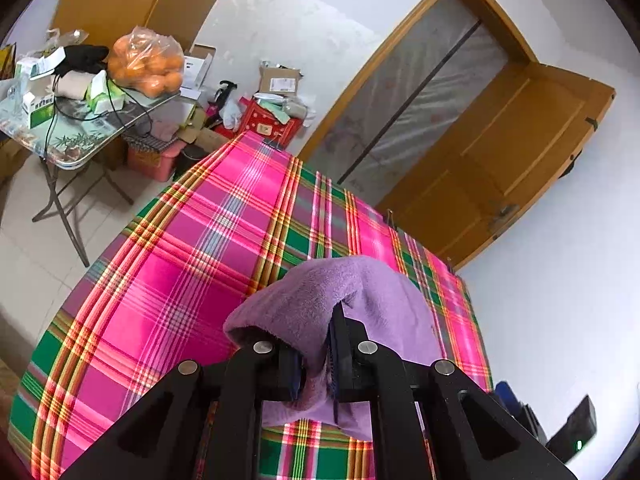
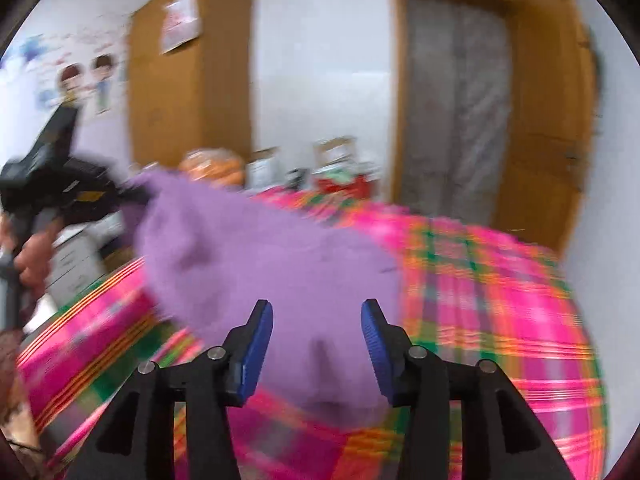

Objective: Fold clothes

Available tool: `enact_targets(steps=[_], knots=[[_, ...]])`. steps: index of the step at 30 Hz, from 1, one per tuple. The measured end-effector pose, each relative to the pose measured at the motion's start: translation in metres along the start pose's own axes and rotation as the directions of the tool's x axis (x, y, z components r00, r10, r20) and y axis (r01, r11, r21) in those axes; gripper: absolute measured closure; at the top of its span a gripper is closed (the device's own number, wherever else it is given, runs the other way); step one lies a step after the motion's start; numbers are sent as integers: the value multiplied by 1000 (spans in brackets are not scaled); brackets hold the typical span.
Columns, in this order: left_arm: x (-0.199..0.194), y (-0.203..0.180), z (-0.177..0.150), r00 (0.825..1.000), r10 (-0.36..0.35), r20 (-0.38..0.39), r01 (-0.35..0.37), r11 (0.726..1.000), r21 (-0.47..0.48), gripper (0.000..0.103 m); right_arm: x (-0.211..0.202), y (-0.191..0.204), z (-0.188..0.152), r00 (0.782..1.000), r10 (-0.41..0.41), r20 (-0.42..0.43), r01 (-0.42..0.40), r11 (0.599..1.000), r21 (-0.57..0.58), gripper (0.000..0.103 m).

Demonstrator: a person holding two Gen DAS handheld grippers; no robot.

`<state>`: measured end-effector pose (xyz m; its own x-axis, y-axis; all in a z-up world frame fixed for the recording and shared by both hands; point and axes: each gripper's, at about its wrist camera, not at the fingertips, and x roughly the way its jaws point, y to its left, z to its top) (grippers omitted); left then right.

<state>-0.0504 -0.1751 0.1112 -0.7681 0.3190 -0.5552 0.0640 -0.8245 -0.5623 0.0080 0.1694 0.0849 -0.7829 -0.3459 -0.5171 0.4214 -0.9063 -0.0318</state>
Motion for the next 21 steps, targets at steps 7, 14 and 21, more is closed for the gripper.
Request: enact_targets(steps=[7, 14, 21], knots=[[-9, -7, 0, 1000, -15, 8, 15, 1000, 9, 92, 30, 64, -9, 990, 124, -64, -130, 986, -103, 55], [-20, -6, 4, 999, -18, 27, 17, 1000, 6, 92, 62, 51, -7, 992, -28, -120, 22, 998, -55, 56], [-23, 4, 6, 999, -13, 32, 14, 1000, -23, 92, 60, -31, -21, 981, -90, -174, 135, 954, 267, 73]])
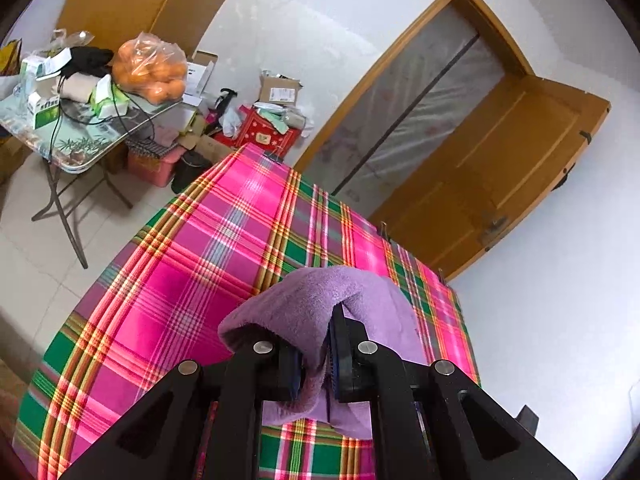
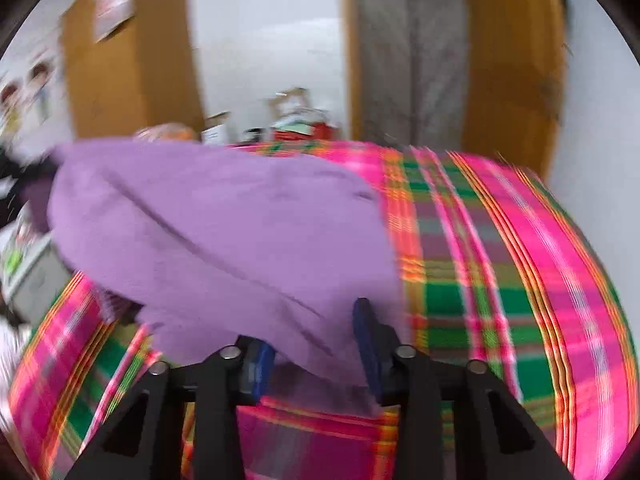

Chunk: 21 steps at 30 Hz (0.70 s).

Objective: Fold clothes

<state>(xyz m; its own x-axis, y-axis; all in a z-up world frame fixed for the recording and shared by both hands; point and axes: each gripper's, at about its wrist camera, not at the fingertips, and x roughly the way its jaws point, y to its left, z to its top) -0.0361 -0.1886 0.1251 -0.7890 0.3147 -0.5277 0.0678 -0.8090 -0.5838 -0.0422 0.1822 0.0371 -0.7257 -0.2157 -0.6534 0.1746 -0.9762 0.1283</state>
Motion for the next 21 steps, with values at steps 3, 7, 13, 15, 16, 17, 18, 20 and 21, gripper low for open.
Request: enact_targets(steps=[3, 7, 13, 15, 16, 17, 18, 20, 21], knots=[[0, 2, 0, 1000, -4, -1, 4, 1000, -4, 92, 0, -18, 5, 1000, -29, 3, 29, 998, 56, 88], [1, 4, 0, 1000, -6, -3, 6, 1000, -8, 92, 1, -25, 17, 997, -80, 20, 80, 997, 22, 89], [5, 5, 1, 1000, -1, -10, 1, 1000, -17, 92, -36, -24, 62, 963, -155, 221, 168, 985, -39, 99], [7, 3, 2, 1000, -11, -15, 11, 1000, -16, 92, -54, -24, 80, 943, -170, 285, 190, 981, -42, 99], [7, 1, 2, 1000, -16, -17, 16, 1000, -14, 92, -59, -23, 88, 934, -178, 311, 202, 978, -47, 99], [8, -2, 2, 1000, -24, -18, 24, 1000, -9, 92, -67, -21, 94, 920, -188, 343, 219, 974, -53, 99], [8, -6, 1, 999, -33, -19, 33, 999, -3, 92, -76, -17, 101, 904, -199, 380, 239, 969, -62, 99], [8, -12, 1, 999, -46, -21, 46, 999, 8, 92, -93, -6, 112, 866, -216, 451, 285, 954, -89, 99], [8, -15, 1, 998, -54, -21, 54, 998, 13, 92, -102, 0, 117, 845, -221, 486, 305, 947, -101, 99]])
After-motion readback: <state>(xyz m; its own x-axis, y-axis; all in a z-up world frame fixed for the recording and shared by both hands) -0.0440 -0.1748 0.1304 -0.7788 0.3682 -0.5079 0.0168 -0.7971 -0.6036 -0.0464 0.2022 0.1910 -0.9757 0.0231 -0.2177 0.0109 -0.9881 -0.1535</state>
